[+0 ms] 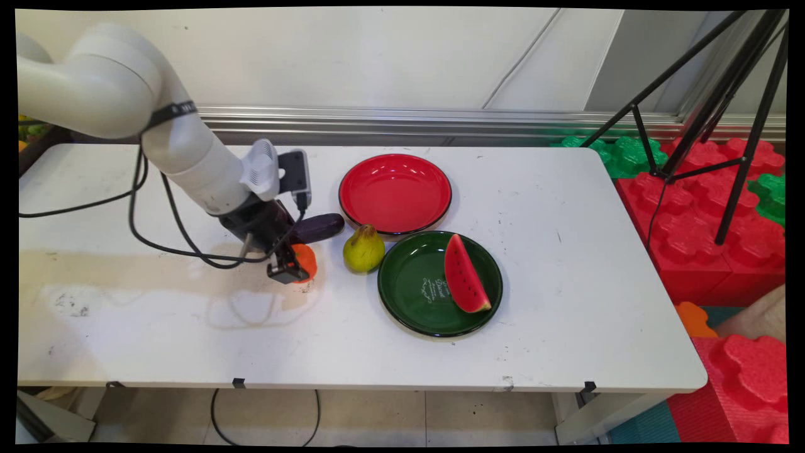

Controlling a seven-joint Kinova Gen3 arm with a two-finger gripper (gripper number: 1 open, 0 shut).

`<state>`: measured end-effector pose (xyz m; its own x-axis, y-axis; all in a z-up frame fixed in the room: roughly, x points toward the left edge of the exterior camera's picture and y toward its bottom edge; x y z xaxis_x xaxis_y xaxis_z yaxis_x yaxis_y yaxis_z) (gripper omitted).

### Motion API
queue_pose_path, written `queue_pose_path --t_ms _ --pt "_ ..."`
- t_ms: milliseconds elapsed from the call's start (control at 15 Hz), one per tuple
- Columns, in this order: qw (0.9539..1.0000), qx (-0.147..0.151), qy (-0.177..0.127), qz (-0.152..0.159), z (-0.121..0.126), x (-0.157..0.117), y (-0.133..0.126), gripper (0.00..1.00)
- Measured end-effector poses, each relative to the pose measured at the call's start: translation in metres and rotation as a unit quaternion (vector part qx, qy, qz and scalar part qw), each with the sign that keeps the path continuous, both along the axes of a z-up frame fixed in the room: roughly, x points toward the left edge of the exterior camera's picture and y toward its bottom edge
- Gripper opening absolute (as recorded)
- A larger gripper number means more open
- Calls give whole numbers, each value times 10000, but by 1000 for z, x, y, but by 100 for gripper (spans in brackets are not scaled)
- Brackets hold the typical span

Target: Place the picked object on the table

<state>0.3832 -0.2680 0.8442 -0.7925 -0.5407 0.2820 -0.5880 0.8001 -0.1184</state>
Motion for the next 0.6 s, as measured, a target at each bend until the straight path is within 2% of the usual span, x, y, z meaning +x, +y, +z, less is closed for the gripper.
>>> queue_pose_path --t_ms 333,400,600 --pt "10000 49 46 -49 -19 -3 -9 0" --pt "9999 57 56 -72 -22 -4 -10 100" --pt "9999 40 63 -150 -26 -4 -12 100"
